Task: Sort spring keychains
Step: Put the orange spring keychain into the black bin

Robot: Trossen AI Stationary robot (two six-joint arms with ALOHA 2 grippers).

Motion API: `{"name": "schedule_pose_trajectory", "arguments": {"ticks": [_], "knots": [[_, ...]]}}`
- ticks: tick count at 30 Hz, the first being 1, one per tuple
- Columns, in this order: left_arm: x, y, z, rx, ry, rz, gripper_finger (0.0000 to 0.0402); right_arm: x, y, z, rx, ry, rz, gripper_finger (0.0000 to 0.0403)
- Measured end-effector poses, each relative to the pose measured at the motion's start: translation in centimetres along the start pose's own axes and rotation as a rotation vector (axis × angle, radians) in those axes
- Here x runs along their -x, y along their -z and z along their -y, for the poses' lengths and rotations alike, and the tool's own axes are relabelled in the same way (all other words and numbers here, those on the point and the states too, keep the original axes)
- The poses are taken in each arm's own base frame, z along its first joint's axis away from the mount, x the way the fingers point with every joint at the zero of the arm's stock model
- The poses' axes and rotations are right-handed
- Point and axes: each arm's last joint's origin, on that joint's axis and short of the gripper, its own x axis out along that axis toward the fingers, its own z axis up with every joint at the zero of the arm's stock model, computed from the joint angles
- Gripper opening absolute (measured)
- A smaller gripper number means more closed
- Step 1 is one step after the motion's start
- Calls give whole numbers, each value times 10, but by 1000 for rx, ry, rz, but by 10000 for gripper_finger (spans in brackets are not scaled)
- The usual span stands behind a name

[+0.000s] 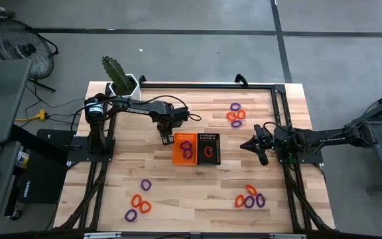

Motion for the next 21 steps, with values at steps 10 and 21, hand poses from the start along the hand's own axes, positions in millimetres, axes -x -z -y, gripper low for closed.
{"name": "schedule_pose_trajectory", "arguments": {"ticks": [10, 21], "knots": [[2, -1, 0, 10, -1, -7, 16, 0, 0, 0, 0, 0, 0, 12], [53, -27, -3, 15, -7, 70, 25, 0, 0, 0, 0, 0, 0, 12]]}}
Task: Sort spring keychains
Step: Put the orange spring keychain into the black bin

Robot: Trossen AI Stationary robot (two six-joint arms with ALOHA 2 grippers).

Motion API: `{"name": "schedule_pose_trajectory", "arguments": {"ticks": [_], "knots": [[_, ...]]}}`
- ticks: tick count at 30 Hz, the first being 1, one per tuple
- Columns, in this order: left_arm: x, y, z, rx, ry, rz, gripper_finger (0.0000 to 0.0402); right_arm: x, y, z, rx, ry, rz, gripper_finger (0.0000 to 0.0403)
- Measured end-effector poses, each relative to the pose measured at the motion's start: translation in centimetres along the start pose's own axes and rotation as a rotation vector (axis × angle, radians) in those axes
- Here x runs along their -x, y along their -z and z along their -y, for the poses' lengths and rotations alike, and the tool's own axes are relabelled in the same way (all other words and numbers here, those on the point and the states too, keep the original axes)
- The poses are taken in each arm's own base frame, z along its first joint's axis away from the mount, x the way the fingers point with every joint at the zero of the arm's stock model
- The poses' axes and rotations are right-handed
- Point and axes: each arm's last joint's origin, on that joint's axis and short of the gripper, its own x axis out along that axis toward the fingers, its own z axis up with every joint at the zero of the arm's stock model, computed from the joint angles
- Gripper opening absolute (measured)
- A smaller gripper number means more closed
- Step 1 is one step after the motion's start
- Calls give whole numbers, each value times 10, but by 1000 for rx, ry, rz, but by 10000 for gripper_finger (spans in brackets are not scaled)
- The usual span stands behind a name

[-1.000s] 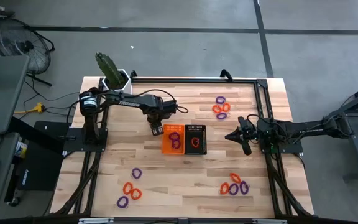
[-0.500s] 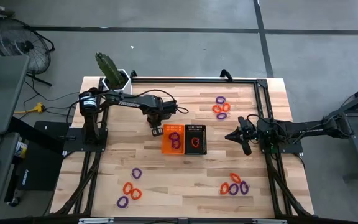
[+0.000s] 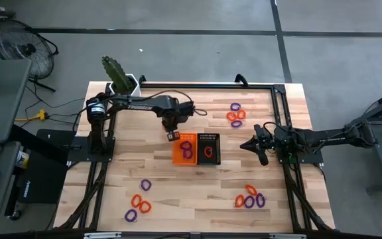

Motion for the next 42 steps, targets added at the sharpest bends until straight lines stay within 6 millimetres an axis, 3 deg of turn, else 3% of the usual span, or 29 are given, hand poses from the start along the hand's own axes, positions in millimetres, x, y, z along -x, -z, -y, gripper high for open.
{"name": "schedule_pose_trajectory", "arguments": {"ticks": [6, 13, 30, 42], "knots": [[42, -24, 3, -64, -4, 140, 25, 0, 0, 0, 0, 0, 0, 12], [77, -42, 24, -216, 12, 330, 26, 0, 0, 0, 0, 0, 0, 12], [62, -86, 99, -319, 83, 402, 26, 0, 0, 0, 0, 0, 0, 12], [41, -95, 124, -343, 97, 371, 26, 0, 0, 0, 0, 0, 0, 12]]}}
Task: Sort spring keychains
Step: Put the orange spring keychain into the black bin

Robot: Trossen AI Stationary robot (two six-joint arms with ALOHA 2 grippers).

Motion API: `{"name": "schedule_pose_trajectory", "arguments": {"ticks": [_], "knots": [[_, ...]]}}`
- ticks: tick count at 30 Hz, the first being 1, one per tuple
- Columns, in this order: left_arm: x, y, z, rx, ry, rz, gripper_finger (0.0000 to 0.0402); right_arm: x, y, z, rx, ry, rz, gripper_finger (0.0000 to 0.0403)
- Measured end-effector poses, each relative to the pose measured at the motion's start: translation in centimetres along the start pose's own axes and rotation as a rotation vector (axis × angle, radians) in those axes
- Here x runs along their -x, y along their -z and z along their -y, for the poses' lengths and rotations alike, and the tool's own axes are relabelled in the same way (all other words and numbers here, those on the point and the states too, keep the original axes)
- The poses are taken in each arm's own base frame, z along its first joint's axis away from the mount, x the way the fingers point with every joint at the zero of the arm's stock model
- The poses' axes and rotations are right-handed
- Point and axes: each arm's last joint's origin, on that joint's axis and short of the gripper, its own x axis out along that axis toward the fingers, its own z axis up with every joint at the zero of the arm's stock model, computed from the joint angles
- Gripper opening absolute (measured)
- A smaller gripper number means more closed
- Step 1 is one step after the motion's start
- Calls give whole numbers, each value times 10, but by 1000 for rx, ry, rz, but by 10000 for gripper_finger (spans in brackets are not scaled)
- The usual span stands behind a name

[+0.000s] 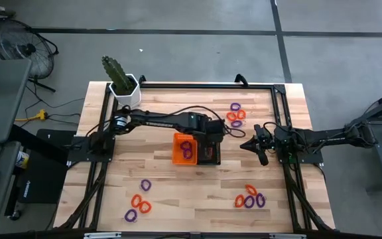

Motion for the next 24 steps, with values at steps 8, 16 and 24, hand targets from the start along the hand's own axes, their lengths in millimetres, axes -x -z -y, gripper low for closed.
{"name": "schedule_pose_trajectory", "arguments": {"ticks": [8, 16, 24], "knots": [[-3, 3, 0, 2, 29, -28, 26, 0, 0, 0, 0, 0, 0, 12], [-3, 3, 1, -2, 48, -22, 29, 0, 0, 0, 0, 0, 0, 12], [-3, 0, -5, 11, 95, 16, 111, 0, 0, 0, 0, 0, 0, 12]]}}
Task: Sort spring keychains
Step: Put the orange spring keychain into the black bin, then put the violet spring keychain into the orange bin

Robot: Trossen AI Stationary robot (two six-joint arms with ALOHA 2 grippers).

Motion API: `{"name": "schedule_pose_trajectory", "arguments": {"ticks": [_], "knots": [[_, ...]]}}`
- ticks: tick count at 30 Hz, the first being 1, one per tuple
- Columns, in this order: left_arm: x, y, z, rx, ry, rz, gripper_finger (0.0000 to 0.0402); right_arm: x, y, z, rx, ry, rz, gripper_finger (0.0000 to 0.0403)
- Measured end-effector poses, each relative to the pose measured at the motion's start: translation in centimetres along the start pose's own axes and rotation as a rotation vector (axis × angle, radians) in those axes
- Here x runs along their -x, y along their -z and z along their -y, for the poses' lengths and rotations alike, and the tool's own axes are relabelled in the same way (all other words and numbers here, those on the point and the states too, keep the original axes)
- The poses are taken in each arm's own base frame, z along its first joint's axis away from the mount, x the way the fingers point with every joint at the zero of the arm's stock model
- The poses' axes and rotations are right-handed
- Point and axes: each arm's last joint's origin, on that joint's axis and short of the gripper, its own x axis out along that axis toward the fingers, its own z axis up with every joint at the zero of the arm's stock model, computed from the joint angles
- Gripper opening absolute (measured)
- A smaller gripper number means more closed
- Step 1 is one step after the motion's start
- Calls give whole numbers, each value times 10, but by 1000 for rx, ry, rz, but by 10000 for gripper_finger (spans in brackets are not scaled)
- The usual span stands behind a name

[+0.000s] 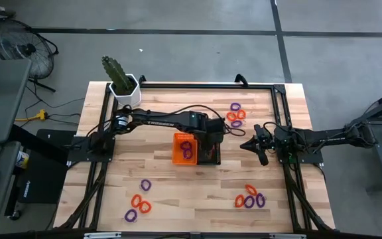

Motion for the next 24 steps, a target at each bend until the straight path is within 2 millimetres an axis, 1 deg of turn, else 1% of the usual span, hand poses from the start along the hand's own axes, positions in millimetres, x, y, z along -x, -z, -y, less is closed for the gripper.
{"name": "schedule_pose_trajectory", "arguments": {"ticks": [3, 6, 12, 15, 17, 19, 21, 24], "knots": [[0, -1, -4, 26, -3, 14, 133, 0, 0, 0, 0, 0, 0, 12], [1, 2, -9, 81, -6, -11, 139, 0, 0, 0, 0, -1, 0, 12], [3, 15, -21, 307, -23, -133, 138, 0, 0, 0, 0, 0, 0, 12], [14, 20, -23, 406, -41, -173, 137, 0, 0, 0, 0, 0, 0, 12], [21, 22, -24, 467, -54, -168, 137, 0, 0, 0, 0, 0, 0, 12], [31, 31, -23, 517, -76, -183, 137, 0, 0, 0, 0, 0, 0, 12], [39, 38, -22, 548, -96, -149, 137, 0, 0, 0, 0, 0, 0, 12], [54, 64, -13, 591, -139, -170, 137, 0, 0, 0, 0, 0, 0, 12]]}}
